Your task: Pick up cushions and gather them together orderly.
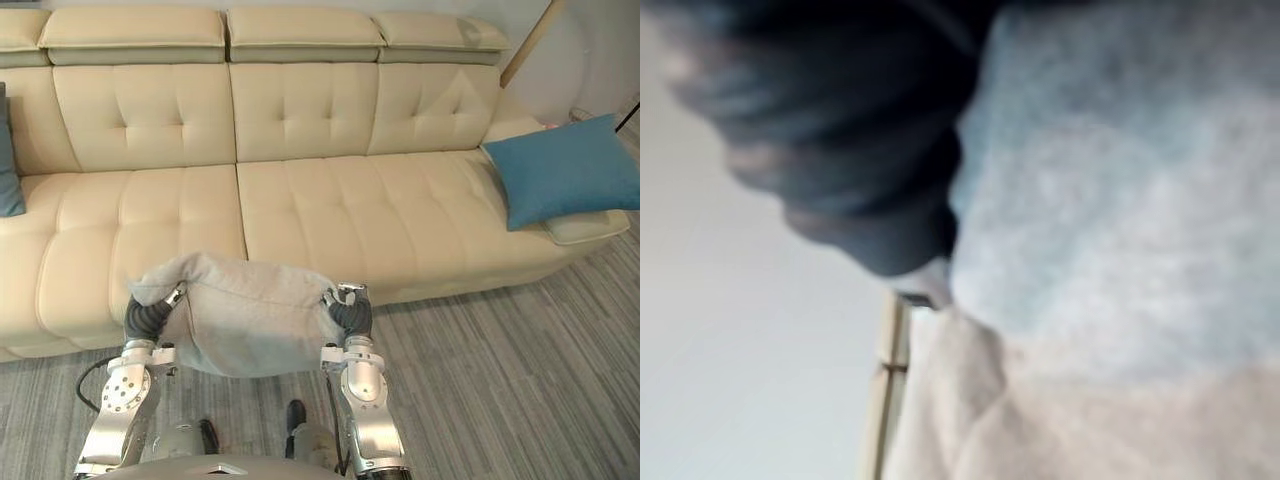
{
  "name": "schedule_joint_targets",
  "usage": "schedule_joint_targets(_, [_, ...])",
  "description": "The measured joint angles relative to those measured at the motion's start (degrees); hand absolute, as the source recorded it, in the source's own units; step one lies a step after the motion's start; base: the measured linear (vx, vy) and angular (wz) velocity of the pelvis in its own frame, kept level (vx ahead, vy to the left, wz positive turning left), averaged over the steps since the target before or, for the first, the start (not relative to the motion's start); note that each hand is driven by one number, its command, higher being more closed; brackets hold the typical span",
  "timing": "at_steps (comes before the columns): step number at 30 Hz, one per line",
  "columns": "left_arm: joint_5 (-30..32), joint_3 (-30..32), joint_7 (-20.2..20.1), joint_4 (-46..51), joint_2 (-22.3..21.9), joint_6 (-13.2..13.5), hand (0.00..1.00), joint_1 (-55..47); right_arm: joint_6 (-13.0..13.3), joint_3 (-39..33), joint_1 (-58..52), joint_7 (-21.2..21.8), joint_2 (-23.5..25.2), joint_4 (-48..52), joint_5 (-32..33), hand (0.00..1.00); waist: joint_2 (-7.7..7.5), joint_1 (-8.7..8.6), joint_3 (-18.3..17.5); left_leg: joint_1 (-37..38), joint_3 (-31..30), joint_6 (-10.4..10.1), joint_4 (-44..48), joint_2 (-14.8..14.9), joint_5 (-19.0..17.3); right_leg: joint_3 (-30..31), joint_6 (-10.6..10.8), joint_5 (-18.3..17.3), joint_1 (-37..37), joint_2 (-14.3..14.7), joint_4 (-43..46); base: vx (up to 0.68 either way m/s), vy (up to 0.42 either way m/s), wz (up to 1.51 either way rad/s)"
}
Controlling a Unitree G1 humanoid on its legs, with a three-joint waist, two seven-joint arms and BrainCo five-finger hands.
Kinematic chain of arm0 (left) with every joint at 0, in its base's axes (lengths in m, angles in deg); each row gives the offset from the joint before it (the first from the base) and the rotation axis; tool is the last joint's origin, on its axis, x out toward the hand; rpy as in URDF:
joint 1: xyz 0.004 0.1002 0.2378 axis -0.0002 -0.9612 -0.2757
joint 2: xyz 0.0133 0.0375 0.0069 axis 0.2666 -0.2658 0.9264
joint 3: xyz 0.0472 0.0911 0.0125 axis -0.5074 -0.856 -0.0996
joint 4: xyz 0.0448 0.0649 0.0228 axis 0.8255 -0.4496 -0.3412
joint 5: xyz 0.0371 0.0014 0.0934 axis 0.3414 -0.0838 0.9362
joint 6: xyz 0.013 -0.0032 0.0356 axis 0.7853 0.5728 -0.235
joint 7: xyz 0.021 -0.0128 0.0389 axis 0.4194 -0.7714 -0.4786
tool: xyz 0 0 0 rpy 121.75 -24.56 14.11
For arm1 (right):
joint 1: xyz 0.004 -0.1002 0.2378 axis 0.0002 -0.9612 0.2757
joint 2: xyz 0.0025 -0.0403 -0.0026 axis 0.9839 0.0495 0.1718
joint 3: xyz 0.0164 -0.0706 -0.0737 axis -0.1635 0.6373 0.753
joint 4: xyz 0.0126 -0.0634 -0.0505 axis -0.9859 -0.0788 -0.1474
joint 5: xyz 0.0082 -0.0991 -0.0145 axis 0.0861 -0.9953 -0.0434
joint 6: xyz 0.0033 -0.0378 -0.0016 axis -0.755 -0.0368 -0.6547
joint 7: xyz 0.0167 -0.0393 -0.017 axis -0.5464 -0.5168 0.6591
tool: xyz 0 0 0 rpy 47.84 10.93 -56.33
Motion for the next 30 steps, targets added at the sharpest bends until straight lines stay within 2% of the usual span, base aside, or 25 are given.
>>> schedule_joint_targets(1, [-0.09,0.0,0.0,0.04,-0.02,0.0,1.0,-0.93,-0.01,0.36,-0.72,0.14,0.0,0.17,0.01,1.0,0.5,0.26,0.31,1.05,0.21,-1.29,0.35,1.22,0.43,-1.81,-1.29,-2.02,0.37,0.14,2.32,0.1,-0.054,0.18])
schedule_joint_targets(2, [-0.23,0.0,0.01,0.15,-0.02,0.0,1.0,-1.45,-0.02,0.64,-1.26,0.16,-0.02,0.58,0.05,1.0,0.74,0.41,0.45,1.32,0.11,-1.6,1.41,1.92,0.79,-2.91,-1.66,-2.58,0.6,0.16,2.93,0.09,-0.04,0.12])
schedule_joint_targets(3, [-0.56,0.04,0.01,0.42,-0.04,0.06,1.0,-2.49,-0.02,1.35,-2.63,0.18,-0.04,2.15,0.08,1.0,1.62,0.93,0.62,0.28,-0.62,-2.69,6.94,3.79,0.11,-3.5,-0.8,-4.28,1.44,0.84,4.01,0.1,-0.09,0.12])
schedule_joint_targets(4, [-1.03,0.0,-0.01,0.41,-0.33,0.01,1.0,-3.27,-0.05,1.46,-3.47,0.18,-0.04,3.23,0.19,1.0,2.58,0.99,0.39,-2.63,-2.39,-2.51,13.08,5.9,1.43,-4.27,-1.09,-5.79,2.06,1.9,4.62,0.1,-0.084,0.12])
schedule_joint_targets(6, [-1.08,-0.1,-0.05,0.43,-0.71,0.0,1.0,-3.63,-0.14,1.43,-4.13,0.19,-0.19,4.63,0.2,1.0,2.6,1.22,0.22,-4.8,-3.35,-1.88,17.12,6.58,4.41,-4.17,-1.6,-6.63,2.48,1.91,4.75,0.12,-0.08,0.09])
schedule_joint_targets(7, [-1.25,-0.11,-0.27,0.86,-1.18,0.0,1.0,-3.84,-0.23,1.33,-4.86,0.16,-0.24,7.06,0.26,1.0,2.68,1.43,0.19,-7.95,-3.37,-1.55,21.16,7.37,7.32,-4.08,-2.14,-6.71,3.12,1.74,4.39,0.16,-0.043,0.07])
schedule_joint_targets(10, [-1.71,-0.76,-1.43,1.23,-2.55,0.0,1.0,-3.96,-0.21,0.88,-4.88,-0.36,-1.61,10.75,0.24,1.0,2.78,1.76,0.12,-9.07,-3.13,-0.8,15.29,4.63,2.54,-3.89,-2.13,-7.53,3.93,0.3,3.52,0.2,0.056,0.11])
schedule_joint_targets(11, [-1.7,-0.99,-1.93,1.37,-2.64,-0.11,1.0,-4.1,-0.2,0.0,-4.39,-0.39,-1.7,10.98,0.23,1.0,2.51,2.41,0.21,-9.22,-3.23,-1.02,8.7,2.16,2.23,-3.91,-1.5,-7.92,5.49,-1.04,1.88,0.23,0.165,0.13])
schedule_joint_targets(13, [-1.7,-1.36,-2.36,1.66,-2.82,-0.23,1.0,-4.24,-0.2,-0.22,-4.09,-0.4,-2.09,10.97,0.2,1.0,2.41,2.86,0.19,-9.58,-3.64,-2.09,1.72,0.5,3.43,-3.89,-0.59,-8.48,6.38,-2.1,0.9,0.22,0.195,-0.01])
schedule_joint_targets(14, [-1.7,-1.32,-2.6,2.36,-2.81,-0.29,1.0,-4.53,-0.2,-0.18,-4.1,-0.4,-2.46,10.76,0.17,1.0,2.76,3.66,-0.31,-9.75,-4.61,-1.83,-4.4,-0.84,8.7,-3.3,0.85,-9.33,6.55,-3.07,0.48,0.36,0.33,-0.22])
schedule_joint_targets(15, [-1.7,-1.14,-2.55,2.47,-2.82,-0.29,1.0,-4.59,-0.2,0.19,-4.04,-0.35,-2.38,9.86,0.15,1.0,2.71,4.09,-0.83,-8.62,-4.04,0.68,-5.33,-2.24,12.08,-2.27,1.39,-9.62,6.91,-4.05,-0.5,0.38,0.339,-0.23])
schedule_joint_targets(16, [-1.7,-0.71,-2.54,2.74,-2.64,-0.3,1.0,-4.64,-0.37,0.47,-4.09,-0.25,-2.34,9.31,0.15,1.0,2.09,4.03,-0.88,-9.03,-3.44,2.66,-3.86,-2.7,10.54,-2.14,1.53,-9.45,7.85,-4.61,-1.91,0.53,0.377,-0.29])
schedule_joint_targets(17, [-1.73,0.52,-2.47,3.58,-2.65,-0.31,1.0,-5.3,-1.1,2.02,-4.04,-0.05,-2.18,8.87,0.14,1.0,0.89,4.22,-1.08,-9.49,-1.52,4.59,0.23,-2.67,7.58,-1.09,3.33,-8.16,8.97,-5.49,-3.53,0.39,0.246,-0.33])
schedule_joint_targets(19, [-1.74,1.62,-2.45,3.7,-1.98,-0.36,1.0,-5.58,-1.09,2.95,-3.57,1.22,-1.65,6.42,0.13,1.0,-0.44,4.35,-1.93,-9.14,0.33,5.99,3.25,-3.53,4.58,0.74,4.9,-7.05,9.2,-7.33,-4.19,0.38,0.242,-0.55])
schedule_joint_targets(21, [-1.74,1.62,-2.58,3.34,-1.49,-0.38,1.0,-4.93,-1.07,2.24,-1.85,2.05,-1.73,2.7,0.05,1.0,-0.54,4.04,-2.03,-7.91,0.46,6.39,2.39,-4.58,2.35,0.84,5.6,-6.67,6.52,-8.36,0.83,0.29,0.194,-0.41])
schedule_joint_targets(23, [-1.74,1.84,-2.67,1.22,-0.69,-0.79,1.0,-3.77,-1.11,1.94,-0.27,2.45,-1.5,-1.89,0.0,1.0,-1.02,3.66,-1.65,-4.91,1.71,6.72,-0.26,-5.06,2.12,0.8,7.17,-6.8,-1.31,-9.77,17.55,0.23,0.12,-0.2])
schedule_joint_targets(24, [-1.73,2.35,-2.67,0.1,0.12,-1.1,1.0,-3.83,-1.14,1.98,0.04,2.64,-0.81,-4.05,-0.01,1.0,-1.15,2.91,-1.48,-1.72,1.73,7.07,-2.12,-5.25,1.89,0.49,6.39,-7.07,-3.85,-10.04,26.14,0.21,0.017,-0.04])
schedule_joint_targets(26, [-1.74,2.9,-2.54,-0.19,0.58,-1.12,1.0,-5.35,-1.13,2.65,-0.23,3.58,-0.76,-4.48,-0.07,1.0,-0.86,2.33,-1.22,2.88,1.82,6.61,-4.54,-5.19,1.23,-0.23,3.32,-10.32,-7.39,-8.4,32.21,0.17,-0.083,0.03])
schedule_joint_targets(28, [-1.74,2.9,-2.53,-0.21,0.66,-1.1,1.0,-5.33,-1.13,2.67,0.68,3.65,-1.18,-4.48,-0.1,1.0,-1.31,2.27,-1.18,3.46,1.56,5.4,-4.04,-4.4,0.41,-1.29,1.1,-11.81,-11.33,-6.21,26.99,0.15,-0.187,0.03])
schedule_joint_targets(29, [-1.74,2.89,-2.53,-0.35,0.66,-1.11,1.0,-5.32,-1.13,2.59,0.9,3.64,-1.19,-4.48,-0.1,1.0,-1.3,2.2,-1.14,3.45,1.41,4.94,-3.81,-3.99,0.33,-0.96,0.65,-11.44,-12.15,-5.05,22.96,0.16,-0.23,0.19])
schedule_joint_targets(30, [-1.68,2.68,-2.55,-0.25,1.0,-1.08,1.0,-5.22,-1.13,2.7,0.76,3.57,-1.1,-3.95,-0.1,1.0,-2.49,1.37,-1.54,2.74,-0.44,3.2,-2.55,-4.49,-0.27,1.18,-0.14,-4.86,-10.82,-2.79,12.13,0.17,-0.243,0.46])
